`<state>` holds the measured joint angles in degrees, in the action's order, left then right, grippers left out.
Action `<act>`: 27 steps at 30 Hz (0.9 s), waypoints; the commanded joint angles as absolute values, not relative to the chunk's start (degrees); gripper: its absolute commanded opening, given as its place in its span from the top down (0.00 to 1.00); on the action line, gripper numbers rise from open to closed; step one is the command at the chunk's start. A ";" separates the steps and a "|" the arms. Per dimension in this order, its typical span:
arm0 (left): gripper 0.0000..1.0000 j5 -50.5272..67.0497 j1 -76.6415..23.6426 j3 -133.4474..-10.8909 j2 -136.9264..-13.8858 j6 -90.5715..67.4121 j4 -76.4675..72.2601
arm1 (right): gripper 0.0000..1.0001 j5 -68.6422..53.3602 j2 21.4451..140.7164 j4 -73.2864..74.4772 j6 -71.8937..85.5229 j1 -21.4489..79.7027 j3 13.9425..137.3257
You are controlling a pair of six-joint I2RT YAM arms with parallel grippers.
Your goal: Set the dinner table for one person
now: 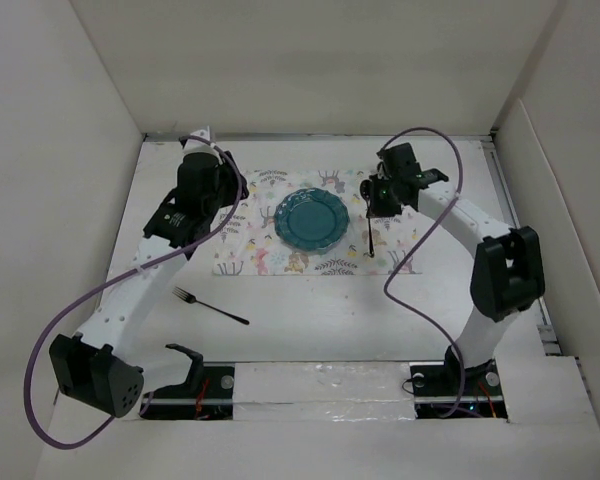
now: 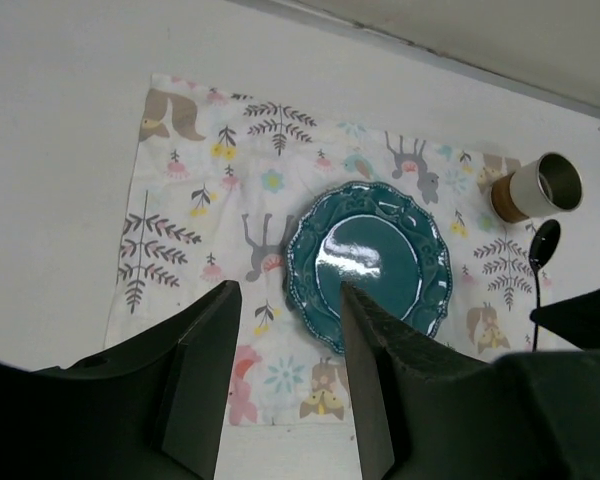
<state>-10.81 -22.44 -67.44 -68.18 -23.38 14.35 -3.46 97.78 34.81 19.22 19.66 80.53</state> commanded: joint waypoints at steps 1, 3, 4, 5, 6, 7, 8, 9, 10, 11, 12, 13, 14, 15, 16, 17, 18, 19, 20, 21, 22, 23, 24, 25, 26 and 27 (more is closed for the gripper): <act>0.58 -7.91 -22.06 -65.48 -67.06 -27.33 16.69 | 1.00 -3.34 101.76 30.24 19.86 19.69 82.34; 0.59 -8.26 -21.45 -63.99 -66.19 -28.90 17.57 | 1.00 -3.08 105.71 29.97 19.86 19.69 83.84; 0.58 -8.78 -21.45 -63.55 -65.92 -29.44 18.36 | 1.00 -2.73 106.95 30.06 20.12 19.69 84.63; 0.58 -8.96 -21.45 -63.02 -65.05 -29.79 18.63 | 1.00 -2.55 108.18 29.97 20.30 19.69 86.12; 0.59 -8.88 -21.45 -62.06 -64.52 -30.23 18.72 | 1.00 -2.46 110.63 30.41 20.39 19.69 87.09; 0.59 -8.88 -21.45 -61.70 -64.08 -30.93 18.81 | 1.00 -2.37 111.79 30.93 20.65 19.69 87.71; 0.59 -8.79 -21.45 -61.44 -63.64 -31.29 18.90 | 1.00 -2.11 112.67 30.94 20.83 19.69 88.06; 0.59 -8.53 -21.45 -61.17 -63.37 -31.46 18.98 | 1.00 -1.76 113.28 30.94 21.00 20.21 88.33; 0.59 -8.53 -21.45 -61.08 -63.11 -31.81 19.42 | 1.00 -1.32 114.25 30.85 21.53 20.21 88.33; 0.58 -8.53 -21.45 -60.91 -62.67 -31.82 19.51 | 1.00 -0.97 114.61 30.50 21.79 20.21 88.16; 0.58 -8.44 -21.45 -60.47 -62.49 -31.90 19.60 | 1.00 -0.44 114.87 30.24 22.32 20.21 87.81; 0.59 -8.09 -21.45 -60.29 -62.23 -31.99 19.43 | 1.00 -0.35 115.48 29.71 22.67 20.21 87.72; 0.59 -7.82 -21.45 -60.12 -61.70 -31.82 19.42 | 1.00 -0.35 115.75 29.53 23.02 20.21 87.80; 0.59 -7.56 -21.45 -59.86 -61.44 -31.82 19.34 | 1.00 -0.35 116.01 29.53 23.29 20.21 88.06; 0.58 -7.56 -21.45 -59.77 -61.44 -31.82 19.60 | 1.00 2.00 116.36 29.97 23.64 20.21 88.94; 0.59 -7.65 -21.45 -59.68 -61.17 -31.82 19.69 | 1.00 2.20 116.63 30.14 23.56 20.21 89.38; 0.59 -7.65 -21.45 -59.50 -61.17 -31.73 19.77 | 1.00 2.28 116.72 30.06 23.64 20.21 89.73; 0.59 -7.73 -21.45 -59.41 -61.08 -31.64 19.95 | 1.00 3.07 116.72 30.32 23.82 20.21 90.43; 0.59 -7.82 -21.45 -59.33 -61.17 -31.64 20.13 | 1.00 3.69 116.89 30.41 23.82 20.21 90.79; 0.59 -7.91 -21.45 -59.07 -61.17 -31.64 20.13 | 1.00 3.95 117.16 30.50 23.82 20.21 91.14; 0.59 -7.91 -21.45 -58.80 -61.08 -31.64 19.95 | 1.00 4.22 118.64 31.19 23.47 20.21 92.27; 0.59 -7.91 -21.45 -58.80 -61.08 -31.64 19.95 | 1.00 4.22 118.65 31.20 23.47 20.21 92.29; 0.59 -7.82 -21.45 -58.71 -61.08 -31.55 19.86 | 1.00 4.48 119.26 31.55 23.38 20.21 92.55; 0.59 -7.82 -21.45 -58.80 -61.08 -31.64 19.78 | 1.00 4.66 119.62 31.73 23.20 20.21 92.64; 0.59 -7.74 -21.45 -58.80 -60.91 -31.64 19.69 | 1.00 4.75 119.88 31.64 23.03 20.21 92.64; 0.60 -7.82 -21.45 -59.06 -61.00 -31.55 19.60 | 1.00 4.75 120.40 31.73 23.03 20.21 92.55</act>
